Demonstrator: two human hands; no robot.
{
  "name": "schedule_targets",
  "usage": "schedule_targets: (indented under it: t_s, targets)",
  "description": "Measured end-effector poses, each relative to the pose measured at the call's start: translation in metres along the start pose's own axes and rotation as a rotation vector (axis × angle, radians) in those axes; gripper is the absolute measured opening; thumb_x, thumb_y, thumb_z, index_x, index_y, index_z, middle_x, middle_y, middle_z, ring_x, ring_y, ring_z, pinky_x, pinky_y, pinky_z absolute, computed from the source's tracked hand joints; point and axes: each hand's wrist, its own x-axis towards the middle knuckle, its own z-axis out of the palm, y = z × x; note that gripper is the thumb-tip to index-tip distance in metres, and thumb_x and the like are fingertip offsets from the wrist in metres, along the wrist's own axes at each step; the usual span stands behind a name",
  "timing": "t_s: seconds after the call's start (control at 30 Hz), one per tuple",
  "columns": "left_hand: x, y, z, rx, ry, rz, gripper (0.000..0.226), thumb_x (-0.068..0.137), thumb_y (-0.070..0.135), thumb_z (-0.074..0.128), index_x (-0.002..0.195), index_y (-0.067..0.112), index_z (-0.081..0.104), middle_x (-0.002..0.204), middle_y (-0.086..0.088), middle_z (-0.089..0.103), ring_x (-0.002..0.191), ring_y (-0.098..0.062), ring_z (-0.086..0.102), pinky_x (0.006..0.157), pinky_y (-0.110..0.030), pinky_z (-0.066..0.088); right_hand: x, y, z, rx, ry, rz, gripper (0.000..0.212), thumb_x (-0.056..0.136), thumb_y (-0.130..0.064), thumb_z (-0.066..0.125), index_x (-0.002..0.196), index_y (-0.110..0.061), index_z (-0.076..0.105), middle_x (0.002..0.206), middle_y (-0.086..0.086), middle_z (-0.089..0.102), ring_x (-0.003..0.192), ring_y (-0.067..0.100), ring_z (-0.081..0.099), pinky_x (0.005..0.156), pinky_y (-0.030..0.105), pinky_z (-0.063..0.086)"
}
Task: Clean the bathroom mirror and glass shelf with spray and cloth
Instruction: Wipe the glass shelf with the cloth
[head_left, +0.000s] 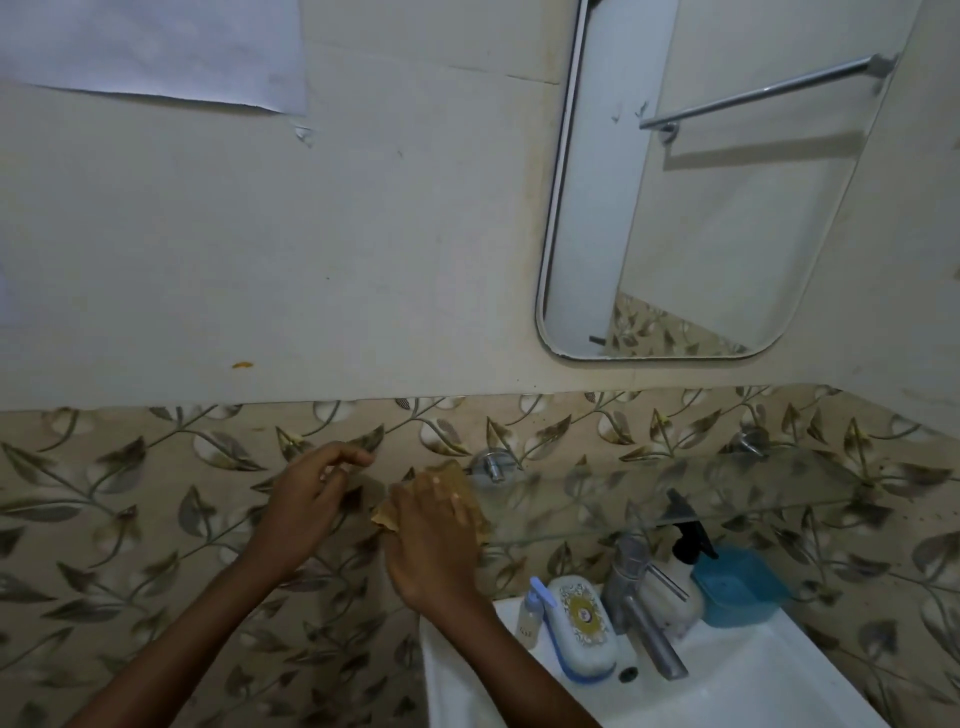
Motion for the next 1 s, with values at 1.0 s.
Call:
schedule_targets:
  t_s: [1.0]
  targets:
    - [0.001, 0.012, 0.013, -0.089, 0.274, 0.079, 0.044, 0.087, -0.011, 0.046, 0.085, 0.030, 0.063, 0.094, 0.007, 0.068, 0.090, 0.005, 0.059, 0.077, -0.006, 0.043, 0.009, 0.028, -0.004, -0.238, 0.146, -0.108, 0.063, 0.079, -0.061, 0.023, 0.119, -0.029, 0.060, 0.122, 0.004, 0.063, 0.110, 0.026, 0.060, 0.088, 0.037, 0.048]
